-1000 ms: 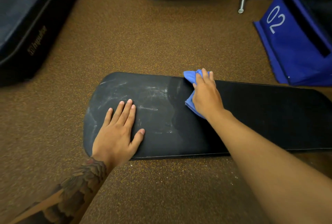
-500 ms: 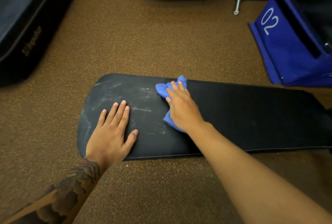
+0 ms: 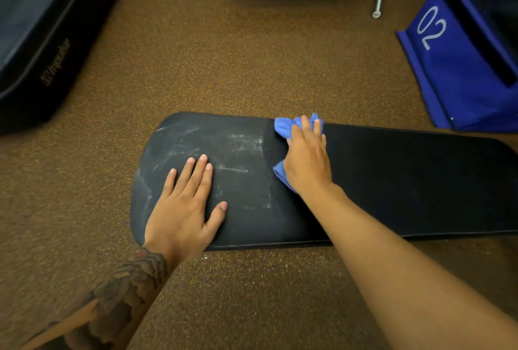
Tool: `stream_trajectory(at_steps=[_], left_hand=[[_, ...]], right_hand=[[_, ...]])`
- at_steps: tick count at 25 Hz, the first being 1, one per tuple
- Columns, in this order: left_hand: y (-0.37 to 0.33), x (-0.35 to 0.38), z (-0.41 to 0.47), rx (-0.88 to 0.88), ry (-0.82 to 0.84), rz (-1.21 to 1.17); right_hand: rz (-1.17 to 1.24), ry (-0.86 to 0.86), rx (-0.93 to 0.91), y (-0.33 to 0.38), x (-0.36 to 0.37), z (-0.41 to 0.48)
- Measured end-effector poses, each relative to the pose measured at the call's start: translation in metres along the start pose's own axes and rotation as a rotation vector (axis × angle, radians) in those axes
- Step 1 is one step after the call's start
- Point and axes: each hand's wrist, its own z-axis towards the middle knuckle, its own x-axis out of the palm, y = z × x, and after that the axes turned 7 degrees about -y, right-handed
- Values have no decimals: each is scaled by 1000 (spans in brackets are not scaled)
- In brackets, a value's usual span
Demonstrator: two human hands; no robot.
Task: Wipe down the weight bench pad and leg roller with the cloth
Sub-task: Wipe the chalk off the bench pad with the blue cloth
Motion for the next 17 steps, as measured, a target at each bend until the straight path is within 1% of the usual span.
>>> stream_trajectory(at_steps=[2,4,8,10,12,14,17], left_hand=[[-1,0,0,-5,-9,-9],[-2,0,0,-5,-7,-5],[0,1,0,-13,-2,-7],[0,1,0,-13,2,0],[0,1,1,-8,5,1],[1,1,1,-3,2,-5],[1,1,0,-5,-5,-3]], right_hand=[[-14,-16,-3,5,7,11],[20,-14,-54,8,10,-2],[134,18,-228,13,-5,-81],[156,70,-296,8,-18,-120],[140,135,-335,-3,-30,-137],[119,113,-329,-16,-32,-130],[112,45,-139,-15,-23,-94]])
